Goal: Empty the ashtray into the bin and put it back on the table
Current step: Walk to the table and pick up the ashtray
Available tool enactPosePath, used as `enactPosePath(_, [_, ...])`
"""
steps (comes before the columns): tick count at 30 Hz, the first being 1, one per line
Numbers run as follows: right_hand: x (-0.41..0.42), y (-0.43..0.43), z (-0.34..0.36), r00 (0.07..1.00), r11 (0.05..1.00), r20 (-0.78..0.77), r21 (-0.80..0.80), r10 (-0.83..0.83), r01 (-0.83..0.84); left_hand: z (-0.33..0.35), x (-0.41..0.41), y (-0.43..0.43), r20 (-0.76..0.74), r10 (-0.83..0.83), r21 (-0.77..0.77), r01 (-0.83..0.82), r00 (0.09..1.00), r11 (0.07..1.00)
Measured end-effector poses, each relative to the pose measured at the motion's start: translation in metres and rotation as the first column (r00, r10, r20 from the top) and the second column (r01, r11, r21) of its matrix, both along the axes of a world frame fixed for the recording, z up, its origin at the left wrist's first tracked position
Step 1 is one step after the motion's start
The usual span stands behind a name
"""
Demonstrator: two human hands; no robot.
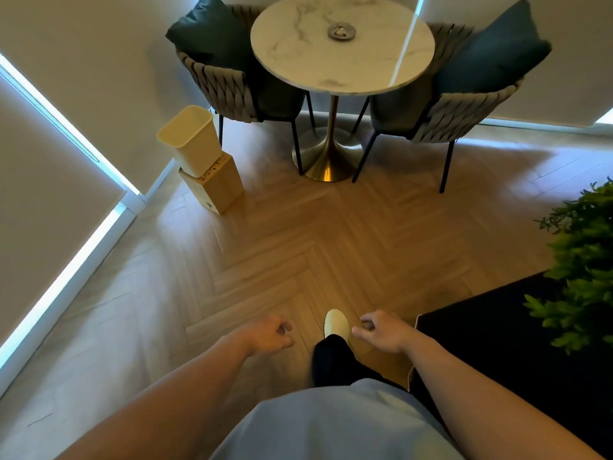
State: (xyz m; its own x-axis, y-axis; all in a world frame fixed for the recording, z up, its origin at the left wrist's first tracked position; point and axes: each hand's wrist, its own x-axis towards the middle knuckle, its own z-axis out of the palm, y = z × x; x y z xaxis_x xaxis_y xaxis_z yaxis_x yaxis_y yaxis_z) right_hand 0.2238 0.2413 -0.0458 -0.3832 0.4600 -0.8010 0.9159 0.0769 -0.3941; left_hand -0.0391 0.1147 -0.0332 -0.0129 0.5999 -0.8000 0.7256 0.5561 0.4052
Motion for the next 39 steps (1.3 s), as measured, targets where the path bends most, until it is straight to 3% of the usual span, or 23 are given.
enactPosePath(10, [-0.01, 0.12, -0.008, 1.0, 0.997, -0.002, -0.076, -0.012, 0.012, 0.005, -0.004, 0.135, -0.004, 0.021, 0.033, -0.021, 1.0, 0.999])
enactPosePath(25, [-0.034, 0.261, 0.009, 0.999, 1.0, -0.051, 0.009, 0.011, -0.01, 0.022, -0.025, 0.28, 0.018, 0.014, 0.133, -0.016, 1.0, 0.991])
enactPosePath(39, [-0.094, 0.382, 0.0, 0.999, 0.999, -0.025, -0.013, -0.03, 0.029, 0.001, -0.106, 0.411, 0.005, -0.048, 0.132, 0.047, 0.999, 0.99])
